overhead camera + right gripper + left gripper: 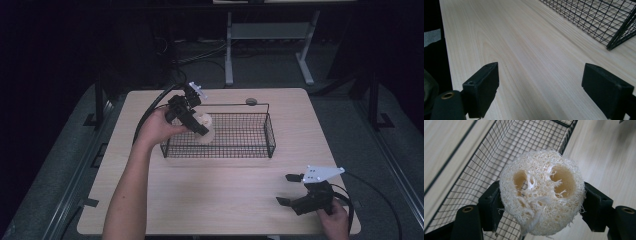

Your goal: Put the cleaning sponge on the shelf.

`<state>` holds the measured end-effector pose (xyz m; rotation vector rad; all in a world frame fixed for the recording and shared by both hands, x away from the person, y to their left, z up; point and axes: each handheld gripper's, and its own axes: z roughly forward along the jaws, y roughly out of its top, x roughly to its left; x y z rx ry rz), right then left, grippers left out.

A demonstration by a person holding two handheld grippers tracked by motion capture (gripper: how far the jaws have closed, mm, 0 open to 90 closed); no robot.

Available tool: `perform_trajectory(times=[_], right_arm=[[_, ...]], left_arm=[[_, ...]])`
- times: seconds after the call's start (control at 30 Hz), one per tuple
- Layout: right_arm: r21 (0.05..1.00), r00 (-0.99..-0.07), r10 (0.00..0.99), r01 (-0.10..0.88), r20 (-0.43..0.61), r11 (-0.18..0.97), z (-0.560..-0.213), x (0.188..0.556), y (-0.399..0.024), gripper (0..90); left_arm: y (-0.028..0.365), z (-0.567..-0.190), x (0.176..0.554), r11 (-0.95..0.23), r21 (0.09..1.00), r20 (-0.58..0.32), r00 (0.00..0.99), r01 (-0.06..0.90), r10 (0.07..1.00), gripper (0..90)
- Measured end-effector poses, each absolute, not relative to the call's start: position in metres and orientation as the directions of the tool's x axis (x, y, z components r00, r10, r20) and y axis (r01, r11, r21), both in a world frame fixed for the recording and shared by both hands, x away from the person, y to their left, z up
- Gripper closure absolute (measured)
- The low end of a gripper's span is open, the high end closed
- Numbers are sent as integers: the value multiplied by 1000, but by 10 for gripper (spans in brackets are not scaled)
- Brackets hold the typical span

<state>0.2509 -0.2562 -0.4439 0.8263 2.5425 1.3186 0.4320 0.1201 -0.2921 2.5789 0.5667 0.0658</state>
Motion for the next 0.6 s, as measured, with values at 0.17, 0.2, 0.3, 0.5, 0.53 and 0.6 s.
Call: perform_trajectory(times=[0.17, 0.2, 0.3, 0.5, 0.53, 0.6], right_arm=[[794, -834, 541, 401, 110, 457, -444, 251, -257, 137], [794, -834, 541, 401, 110, 457, -444, 251, -257, 137], [796, -831, 545, 405, 115, 449, -443, 251, -259, 137], [796, -831, 545, 403, 112, 451, -443, 251, -259, 138], [796, -831, 545, 403, 112, 451, -443, 251, -259, 138], [797, -831, 545, 403, 113, 450, -443, 251, -259, 138]], left_arm=[[120, -291, 439, -765, 509, -65, 904, 393, 421, 280], [120, -291, 439, -765, 509, -65, 904, 393, 421, 280], [119, -294, 442, -766, 504, -63, 902, 399, 428, 280], [122, -298, 450, -757, 512, -56, 895, 407, 443, 279], [123, -300, 452, -754, 515, -57, 894, 409, 445, 279], [123, -302, 454, -754, 508, -56, 889, 417, 454, 279]])
